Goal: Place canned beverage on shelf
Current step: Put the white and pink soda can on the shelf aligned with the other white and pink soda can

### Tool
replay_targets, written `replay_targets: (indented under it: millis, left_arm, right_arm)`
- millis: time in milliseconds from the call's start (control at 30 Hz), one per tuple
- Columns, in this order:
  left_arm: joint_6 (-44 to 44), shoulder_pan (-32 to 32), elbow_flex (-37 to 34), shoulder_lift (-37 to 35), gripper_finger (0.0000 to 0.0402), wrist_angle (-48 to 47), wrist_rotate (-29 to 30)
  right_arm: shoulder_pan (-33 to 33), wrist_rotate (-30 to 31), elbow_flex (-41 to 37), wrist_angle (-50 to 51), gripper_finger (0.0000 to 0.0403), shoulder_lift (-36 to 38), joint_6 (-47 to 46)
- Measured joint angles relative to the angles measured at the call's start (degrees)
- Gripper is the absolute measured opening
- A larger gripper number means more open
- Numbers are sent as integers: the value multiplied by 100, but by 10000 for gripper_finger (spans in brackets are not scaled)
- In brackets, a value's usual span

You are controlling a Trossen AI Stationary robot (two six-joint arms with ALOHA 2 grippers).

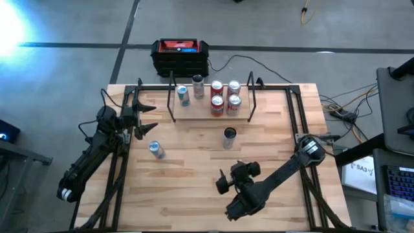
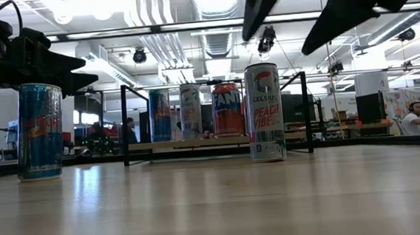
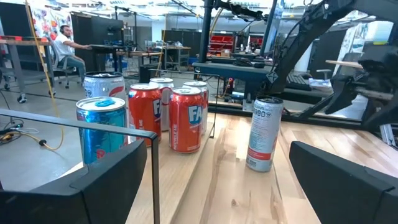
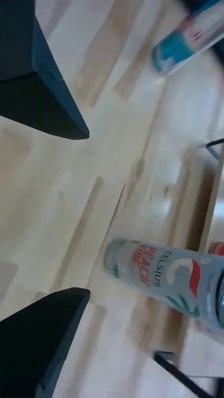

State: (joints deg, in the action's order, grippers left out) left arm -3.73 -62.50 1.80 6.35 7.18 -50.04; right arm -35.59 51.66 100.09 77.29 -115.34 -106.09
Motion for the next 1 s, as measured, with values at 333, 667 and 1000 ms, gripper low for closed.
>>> replay_targets:
  millis: [333,667,1000]
  left_arm:
    - [0,0,1,-2,380,0,0]
    - [0,-2,0,-2,380,0,1]
    - [0,-2,1,-4,380,0,1]
  right_arm:
    - [56,1002,-31,246,393,-790,-951]
    - [37,2481,-97,1249,393,-1877,-2765]
    - [290,2651,-568,1284,393,-1914,-3492]
